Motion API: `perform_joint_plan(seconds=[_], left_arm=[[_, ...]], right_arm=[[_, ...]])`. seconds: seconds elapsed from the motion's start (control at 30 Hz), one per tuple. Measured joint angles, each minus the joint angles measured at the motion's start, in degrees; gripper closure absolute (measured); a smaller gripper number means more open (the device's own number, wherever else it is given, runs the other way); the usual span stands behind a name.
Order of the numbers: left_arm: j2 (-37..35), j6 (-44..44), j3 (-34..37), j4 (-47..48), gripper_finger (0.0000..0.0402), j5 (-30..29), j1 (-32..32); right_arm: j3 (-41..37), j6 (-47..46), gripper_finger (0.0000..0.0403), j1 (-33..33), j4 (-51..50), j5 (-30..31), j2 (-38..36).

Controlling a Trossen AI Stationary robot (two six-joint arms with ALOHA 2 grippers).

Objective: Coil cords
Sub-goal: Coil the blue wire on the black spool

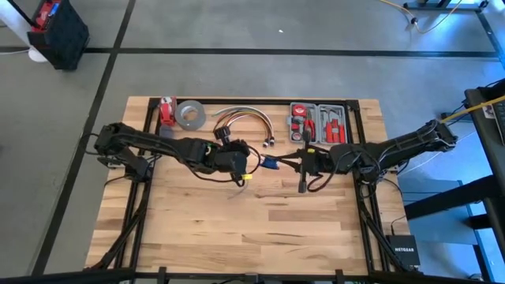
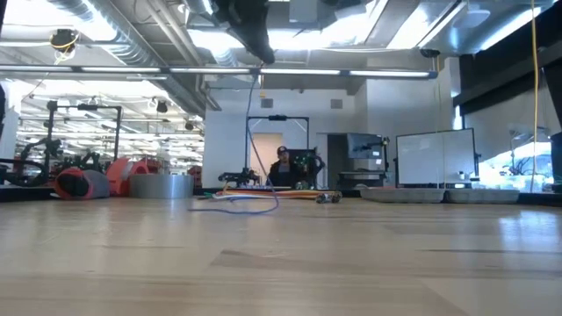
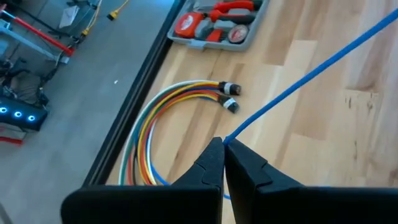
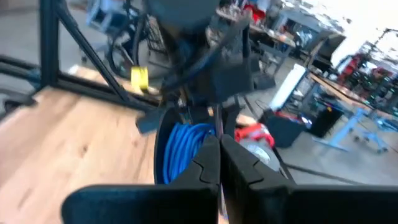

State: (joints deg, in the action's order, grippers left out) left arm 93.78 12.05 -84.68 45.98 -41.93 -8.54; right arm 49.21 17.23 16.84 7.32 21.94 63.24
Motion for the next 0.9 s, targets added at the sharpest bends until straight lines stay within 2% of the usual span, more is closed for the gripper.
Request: perform_joint_plan(seconds=[0.1, 0.2, 0.3, 0.4, 0.6, 0.7, 0.9], left_arm=[[0.05, -0.04, 0.00, -0.86, 0.0401, 0.19, 0.19], [0.65, -1.07, 0.00, -2.96, 0.0401, -0.04, 0.79], [1.17, -1.99, 0.02, -2.68, 0.0401, 0.03, 1.28], [0.44, -1.07, 0.04, -0.55, 0.0401, -0.75, 1.38], [-2.01, -0.94, 0.09, -0.28, 0.0401, -0.71, -1.34], [-3.46, -1.15, 0.09, -3.28, 0.0401, -0.41, -3.62], [-3.81, -2.16, 0.09, -14.04, 0.0401, -0.24, -6.03]], right_arm=[[0.00, 0.40, 0.0402, 0.06, 3.60, -1.60, -0.02], [0.00, 0.65, 0.0402, 0.06, 6.15, -5.80, -0.04], [0.00, 0.67, 0.0402, 0.06, 5.44, -6.32, -0.05], [0.00, 0.64, 0.0402, 0.32, 1.42, -3.37, -0.49], [0.00, 1.12, 0.0402, 0.44, -7.16, 7.75, -0.36], [0.00, 1.23, 0.0402, 0.44, -9.11, 11.96, 1.00], [0.00, 1.38, 0.0402, 0.24, -7.59, 13.92, 5.51]])
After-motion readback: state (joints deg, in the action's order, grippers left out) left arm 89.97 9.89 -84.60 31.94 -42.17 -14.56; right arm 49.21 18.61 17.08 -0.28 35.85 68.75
